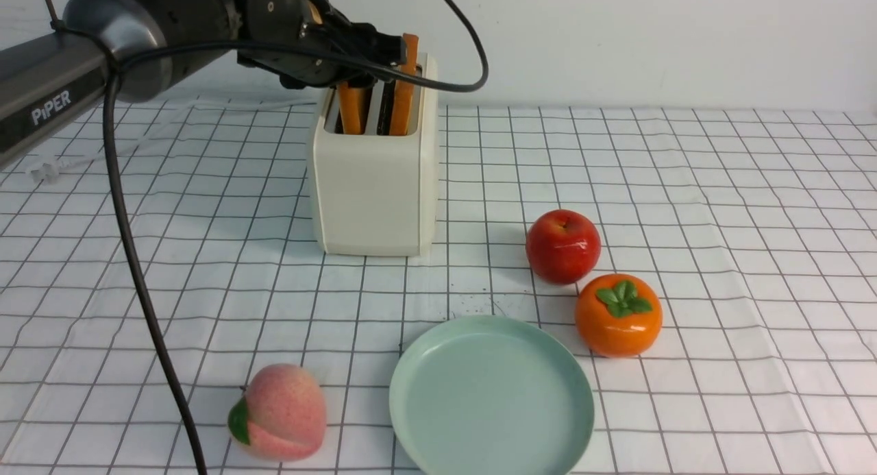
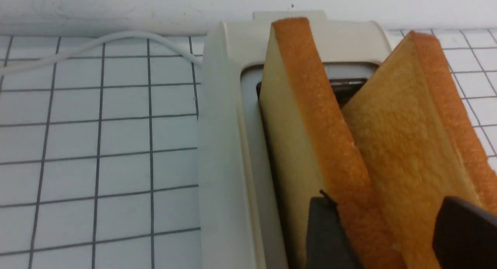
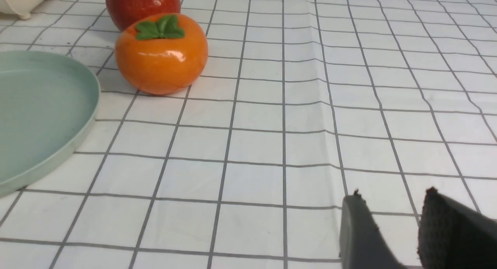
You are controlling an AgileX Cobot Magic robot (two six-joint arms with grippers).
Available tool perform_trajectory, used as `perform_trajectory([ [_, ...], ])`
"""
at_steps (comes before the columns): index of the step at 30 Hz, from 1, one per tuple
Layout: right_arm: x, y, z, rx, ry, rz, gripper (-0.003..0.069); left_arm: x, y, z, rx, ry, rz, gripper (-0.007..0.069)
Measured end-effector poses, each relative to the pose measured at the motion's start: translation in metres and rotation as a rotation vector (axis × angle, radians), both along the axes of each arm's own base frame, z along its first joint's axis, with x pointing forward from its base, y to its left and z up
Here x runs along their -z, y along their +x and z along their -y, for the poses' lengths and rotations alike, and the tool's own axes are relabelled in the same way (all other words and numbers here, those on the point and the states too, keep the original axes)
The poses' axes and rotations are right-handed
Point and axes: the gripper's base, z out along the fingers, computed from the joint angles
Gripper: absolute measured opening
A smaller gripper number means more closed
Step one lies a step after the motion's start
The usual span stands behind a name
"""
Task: Take toasted bread from bread machine on white checkered table place on plate.
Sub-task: 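Reach for a toast slice standing in the toaster with the left gripper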
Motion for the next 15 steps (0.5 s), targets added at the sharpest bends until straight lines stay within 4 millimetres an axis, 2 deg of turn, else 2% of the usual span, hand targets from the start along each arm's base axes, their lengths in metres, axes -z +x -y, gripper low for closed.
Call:
perform_trajectory([
  [10, 0.0001, 0.0, 0.0, 0.0, 0.0, -0.001, 0.0241, -0.0013, 0.0007, 0.0002, 0.001, -0.003, 0.016, 0.0251],
  [15, -0.001, 0.0003, 0.0, 0.001, 0.004, 0.011, 0.0241, -0.0016, 0.0009, 0.0003, 0.002, -0.004, 0.02, 0.0235],
])
